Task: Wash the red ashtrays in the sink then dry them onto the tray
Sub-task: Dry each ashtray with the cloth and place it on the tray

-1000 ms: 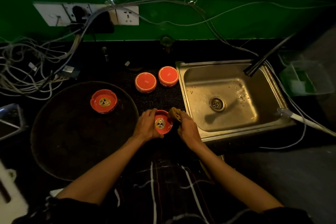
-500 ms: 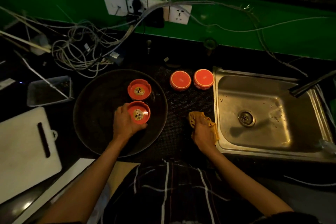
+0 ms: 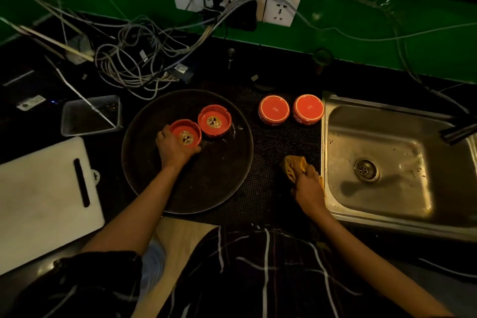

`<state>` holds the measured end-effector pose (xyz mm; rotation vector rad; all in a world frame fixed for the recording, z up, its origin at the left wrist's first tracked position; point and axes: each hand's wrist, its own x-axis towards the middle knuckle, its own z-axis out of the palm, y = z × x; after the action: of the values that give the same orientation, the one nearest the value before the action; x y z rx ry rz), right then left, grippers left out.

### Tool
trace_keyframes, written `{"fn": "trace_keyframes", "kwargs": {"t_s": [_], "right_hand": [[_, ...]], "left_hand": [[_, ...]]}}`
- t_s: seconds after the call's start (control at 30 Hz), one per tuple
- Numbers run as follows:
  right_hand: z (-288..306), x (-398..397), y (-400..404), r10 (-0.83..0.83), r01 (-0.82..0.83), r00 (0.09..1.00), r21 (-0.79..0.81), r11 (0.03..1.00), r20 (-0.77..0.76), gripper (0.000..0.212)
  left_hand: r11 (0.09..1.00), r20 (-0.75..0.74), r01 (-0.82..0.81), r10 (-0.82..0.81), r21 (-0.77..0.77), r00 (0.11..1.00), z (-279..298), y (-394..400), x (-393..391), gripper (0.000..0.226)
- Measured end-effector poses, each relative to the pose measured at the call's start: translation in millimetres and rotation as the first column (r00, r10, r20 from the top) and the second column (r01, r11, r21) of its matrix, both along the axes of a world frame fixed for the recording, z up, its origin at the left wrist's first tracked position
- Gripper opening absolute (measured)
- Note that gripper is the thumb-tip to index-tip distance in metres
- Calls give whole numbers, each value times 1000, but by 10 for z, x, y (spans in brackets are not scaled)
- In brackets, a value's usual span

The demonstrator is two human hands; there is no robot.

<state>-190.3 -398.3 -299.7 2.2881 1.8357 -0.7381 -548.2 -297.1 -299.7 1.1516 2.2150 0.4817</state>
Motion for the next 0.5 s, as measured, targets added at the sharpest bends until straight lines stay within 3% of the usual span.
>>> {"fn": "trace_keyframes", "kwargs": {"t_s": [0.13,0.27,0.37,0.5], "right_hand": [[-14,4,-3,17,-17,1000,-13,1000,14,92],[8,34,19,29,-29,1000,-40,999,11,95],[23,57,23,37,-37,999,-42,998,8,95],[28,74,-5,18,-19,1000,-43,999,-3,96]], "left_hand": [[1000,-63,-26,27,10,998,-18,-58,122,129],[947,-207,188,-135,262,969,35,-112,445,114],[840,-138,342,-313,421,940,163,-30,850,93],[793,15,487,-528,367,849,223,240,1386,79]]}}
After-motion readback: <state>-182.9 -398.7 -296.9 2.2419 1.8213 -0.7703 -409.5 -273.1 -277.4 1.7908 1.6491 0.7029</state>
